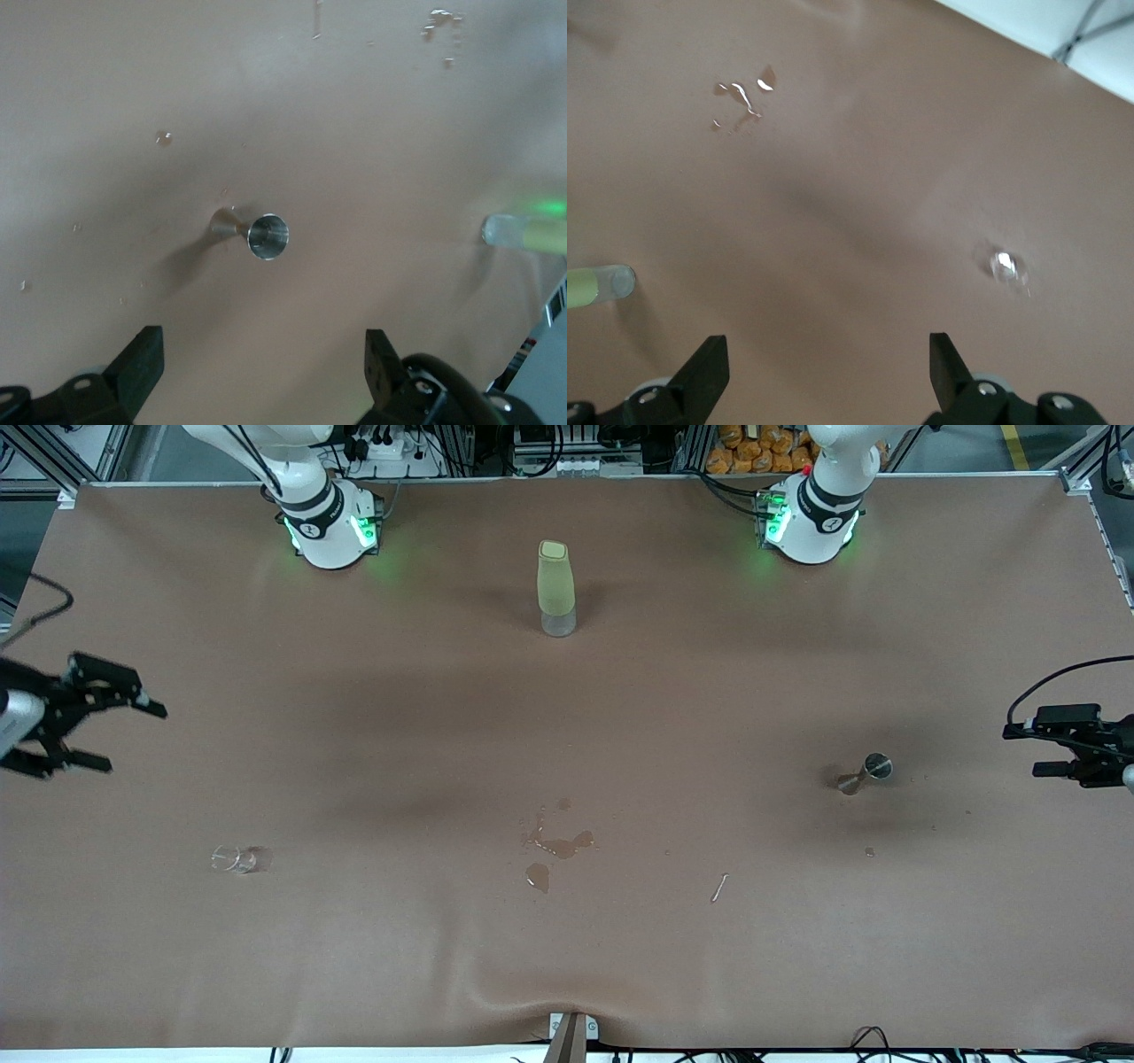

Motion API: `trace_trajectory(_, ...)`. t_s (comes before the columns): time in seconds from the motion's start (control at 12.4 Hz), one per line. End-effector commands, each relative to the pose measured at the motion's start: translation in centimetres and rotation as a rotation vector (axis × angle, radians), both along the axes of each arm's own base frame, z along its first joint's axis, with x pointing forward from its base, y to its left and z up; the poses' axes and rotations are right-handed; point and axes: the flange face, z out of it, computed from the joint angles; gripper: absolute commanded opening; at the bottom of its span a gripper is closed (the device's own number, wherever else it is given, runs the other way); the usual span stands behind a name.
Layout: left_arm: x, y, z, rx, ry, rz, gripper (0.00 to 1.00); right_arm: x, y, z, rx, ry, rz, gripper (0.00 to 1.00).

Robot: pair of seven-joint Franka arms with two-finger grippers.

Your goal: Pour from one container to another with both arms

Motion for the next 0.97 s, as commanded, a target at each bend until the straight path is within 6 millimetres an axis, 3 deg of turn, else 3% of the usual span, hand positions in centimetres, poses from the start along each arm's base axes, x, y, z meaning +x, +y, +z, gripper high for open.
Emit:
trace_trajectory(0.0,-0.2,-5.1,3.2,0.163,0.044,0.071,1.0,-4.3,-0.5,1.9,-0.076,0.03,-0.119,1.0)
trace_trajectory(0.24,-0.8,-12.7,7.9,0.378,0.051,0.198,1.0,-6.3,-0.5,3.5,-0.167,0.082,-0.311,1.0)
trace_trajectory(0.4,-1.5,-15.3,10.1,0.451,0.039,0.275,1.0,-7.0,-0.7,3.8,-0.199,0.122,-0.437,1.0)
trace_trajectory(0.64,-2.2,-14.1,11.7,0.476,0.003,0.253,1.0,-7.2,-0.3,3.8,-0.241,0.151,-0.588,1.0)
trace_trajectory(0.88,-2.6,-12.0,12.5,0.476,-0.033,0.171,1.0,-7.3,-0.6,3.9,-0.243,0.163,-0.613,1.0)
